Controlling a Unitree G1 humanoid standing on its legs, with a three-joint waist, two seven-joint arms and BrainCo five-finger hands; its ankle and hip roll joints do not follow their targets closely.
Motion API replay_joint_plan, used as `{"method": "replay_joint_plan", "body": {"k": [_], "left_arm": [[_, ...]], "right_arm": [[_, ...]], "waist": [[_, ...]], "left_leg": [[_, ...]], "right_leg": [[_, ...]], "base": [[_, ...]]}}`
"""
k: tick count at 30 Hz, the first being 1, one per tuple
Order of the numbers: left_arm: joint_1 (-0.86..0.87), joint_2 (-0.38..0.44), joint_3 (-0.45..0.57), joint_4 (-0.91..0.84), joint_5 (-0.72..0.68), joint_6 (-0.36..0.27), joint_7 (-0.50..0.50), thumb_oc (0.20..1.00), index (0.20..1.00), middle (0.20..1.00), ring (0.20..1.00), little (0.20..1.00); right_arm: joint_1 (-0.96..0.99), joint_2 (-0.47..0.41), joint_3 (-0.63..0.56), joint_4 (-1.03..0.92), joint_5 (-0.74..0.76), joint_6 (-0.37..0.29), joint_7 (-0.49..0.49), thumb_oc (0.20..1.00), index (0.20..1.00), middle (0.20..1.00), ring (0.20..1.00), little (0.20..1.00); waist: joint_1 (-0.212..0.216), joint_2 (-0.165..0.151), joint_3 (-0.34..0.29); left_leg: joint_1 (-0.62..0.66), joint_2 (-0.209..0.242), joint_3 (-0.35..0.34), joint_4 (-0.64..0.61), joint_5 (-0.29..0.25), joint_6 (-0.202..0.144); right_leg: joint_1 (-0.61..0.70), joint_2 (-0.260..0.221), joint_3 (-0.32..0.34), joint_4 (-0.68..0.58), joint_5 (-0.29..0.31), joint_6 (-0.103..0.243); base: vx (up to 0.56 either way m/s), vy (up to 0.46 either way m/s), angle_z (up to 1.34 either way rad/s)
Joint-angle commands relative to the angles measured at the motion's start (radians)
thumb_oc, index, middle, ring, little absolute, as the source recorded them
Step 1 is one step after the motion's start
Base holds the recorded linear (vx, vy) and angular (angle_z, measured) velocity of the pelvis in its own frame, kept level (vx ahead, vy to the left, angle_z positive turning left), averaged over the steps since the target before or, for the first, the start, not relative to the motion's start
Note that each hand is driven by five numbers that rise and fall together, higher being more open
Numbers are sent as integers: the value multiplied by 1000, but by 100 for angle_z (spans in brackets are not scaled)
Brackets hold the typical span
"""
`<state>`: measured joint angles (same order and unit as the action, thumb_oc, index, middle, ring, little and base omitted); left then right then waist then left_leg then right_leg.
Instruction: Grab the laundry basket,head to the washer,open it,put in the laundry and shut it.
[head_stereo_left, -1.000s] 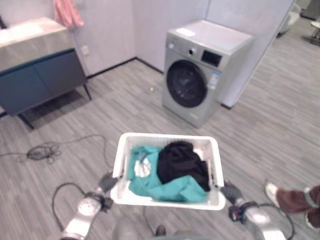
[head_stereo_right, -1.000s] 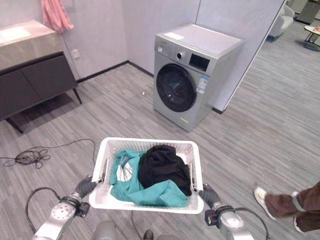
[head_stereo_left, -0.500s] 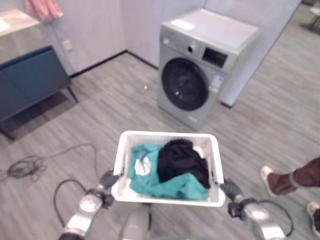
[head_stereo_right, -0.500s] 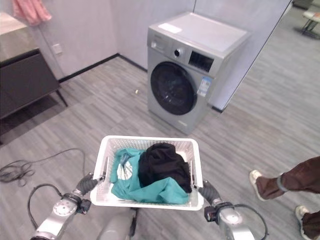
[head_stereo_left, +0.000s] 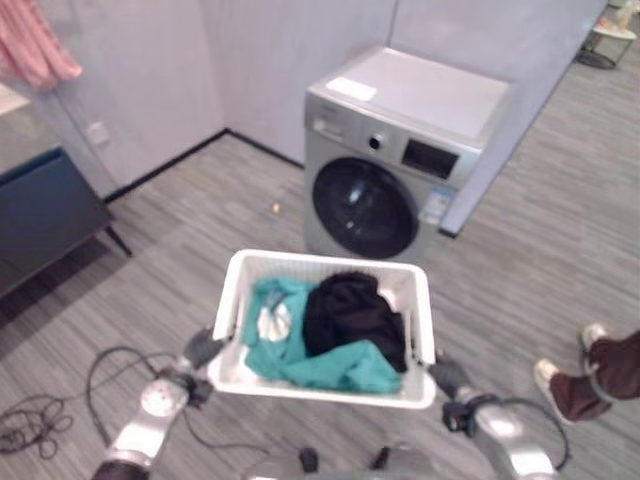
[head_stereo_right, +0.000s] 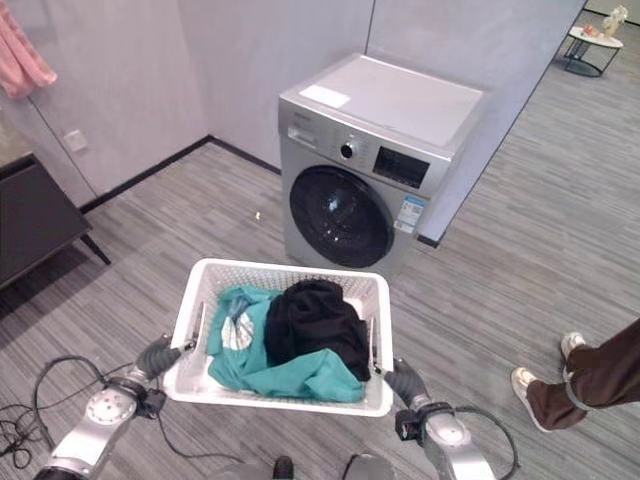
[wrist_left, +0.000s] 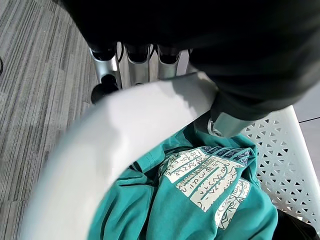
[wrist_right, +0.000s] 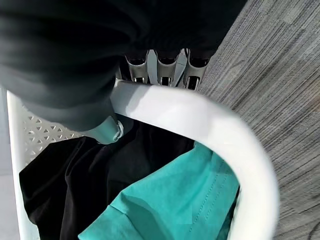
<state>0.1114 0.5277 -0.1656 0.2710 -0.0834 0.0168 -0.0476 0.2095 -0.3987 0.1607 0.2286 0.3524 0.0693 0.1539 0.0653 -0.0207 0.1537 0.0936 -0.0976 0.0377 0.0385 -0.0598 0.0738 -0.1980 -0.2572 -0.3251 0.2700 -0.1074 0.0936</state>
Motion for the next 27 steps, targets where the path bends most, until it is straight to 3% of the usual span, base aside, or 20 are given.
{"method": "replay_joint_plan", "body": {"k": [1, 3, 7, 10, 12, 15, 16, 18, 19, 23, 24, 25, 27], "left_arm": [[-50, 5, 66, -93, -118, -83, -8, 200, 200, 200, 200, 200], [-63, 2, 65, -88, -101, -88, -8, 200, 200, 200, 200, 200], [-70, -1, 62, -86, -88, -92, -11, 200, 200, 200, 200, 200], [-78, -3, 58, -82, -82, -95, -11, 200, 200, 200, 200, 200], [-77, -13, 51, -77, -80, -97, -9, 200, 200, 200, 200, 200], [-76, -25, 40, -61, -95, -93, -6, 200, 200, 200, 200, 200], [-66, -21, 46, -61, -104, -87, -9, 200, 200, 200, 200, 200], [-48, -21, 53, -76, -115, -76, -7, 200, 200, 200, 200, 200], [-46, -23, 56, -80, -117, -75, -4, 200, 200, 200, 200, 200], [-54, -25, 58, -88, -130, -76, -2, 200, 200, 200, 200, 200], [-67, -23, 51, -82, -130, -79, 0, 200, 200, 200, 200, 200], [-72, -23, 45, -79, -131, -77, 1, 200, 200, 200, 200, 200], [-83, -24, 37, -73, -131, -84, 8, 200, 200, 200, 200, 200]], "right_arm": [[-33, -21, -56, -70, 86, -86, 81, 200, 200, 200, 200, 200], [-23, -15, -60, -79, 86, -83, 86, 200, 200, 200, 200, 200], [-11, -13, -67, -85, 84, -79, 93, 200, 200, 200, 200, 200], [-2, -14, -69, -88, 88, -76, 96, 200, 200, 200, 200, 200], [12, -16, -73, -93, 95, -77, 99, 200, 200, 200, 200, 200], [21, -24, -68, -99, 122, -80, 98, 200, 200, 200, 200, 200], [13, -34, -63, -105, 144, -85, 93, 200, 200, 200, 200, 200], [16, -57, -62, -122, 166, -90, 83, 200, 200, 200, 200, 200], [15, -62, -61, -123, 165, -90, 80, 200, 200, 200, 200, 200], [15, -69, -66, -125, 168, -90, 66, 200, 200, 200, 200, 200], [13, -76, -74, -128, 170, -93, 61, 200, 200, 200, 200, 200], [12, -77, -74, -133, 168, -93, 61, 200, 200, 200, 200, 200], [8, -79, -74, -135, 154, -101, 60, 200, 200, 200, 200, 200]], "waist": [[1, -7, -41], [-21, -6, -32], [-42, -5, -34], [-51, -15, -45], [-62, -19, -57], [-70, -12, -70], [-59, -19, -70], [-36, -44, -40], [-30, -49, -30], [-19, -63, -12], [-10, -71, 0], [-7, -68, 1], [15, -62, 12]], "left_leg": [[-76, 105, 23, 97, -62, -46], [-25, 110, 16, 84, -90, -57], [45, 123, -1, 76, -121, -78], [77, 133, -13, 73, -137, -91], [112, 168, -18, 81, -140, -109], [98, 245, -39, 172, -64, -138], [45, 286, -49, 315, 34, -134], [-83, 295, -111, 587, 134, -97], [-118, 306, -114, 624, 159, -90], [-194, 316, -83, 610, 147, -77], [-252, 314, -41, 500, 112, -90], [-256, 314, -29, 412, 112, -104], [-293, 298, -46, 265, 154, -134]], "right_leg": [[82, 11, 52, -132, 149, 51], [37, 7, 111, -225, 217, 78], [13, 0, 106, -286, 276, 108], [34, 15, 118, -297, 273, 108], [40, 41, 147, -255, 270, 99], [54, 108, 141, -203, 223, 57], [89, 148, 126, -188, 180, 20], [142, 208, 153, -187, 135, -43], [157, 220, 152, -191, 124, -54], [186, 224, 149, -207, 107, -63], [210, 216, 146, -220, 100, -54], [214, 214, 143, -221, 93, -48], [238, 212, 144, -220, 83, -39]], "base": [[255, -128, 35], [304, -152, 24], [297, -166, 15], [244, -187, 27], [308, -289, 26], [288, -369, 14], [295, -513, 15], [225, -531, -9], [125, -374, -36], [62, -85, -7], [113, 38, -2], [159, 78, 9], [117, 98, 1]]}}
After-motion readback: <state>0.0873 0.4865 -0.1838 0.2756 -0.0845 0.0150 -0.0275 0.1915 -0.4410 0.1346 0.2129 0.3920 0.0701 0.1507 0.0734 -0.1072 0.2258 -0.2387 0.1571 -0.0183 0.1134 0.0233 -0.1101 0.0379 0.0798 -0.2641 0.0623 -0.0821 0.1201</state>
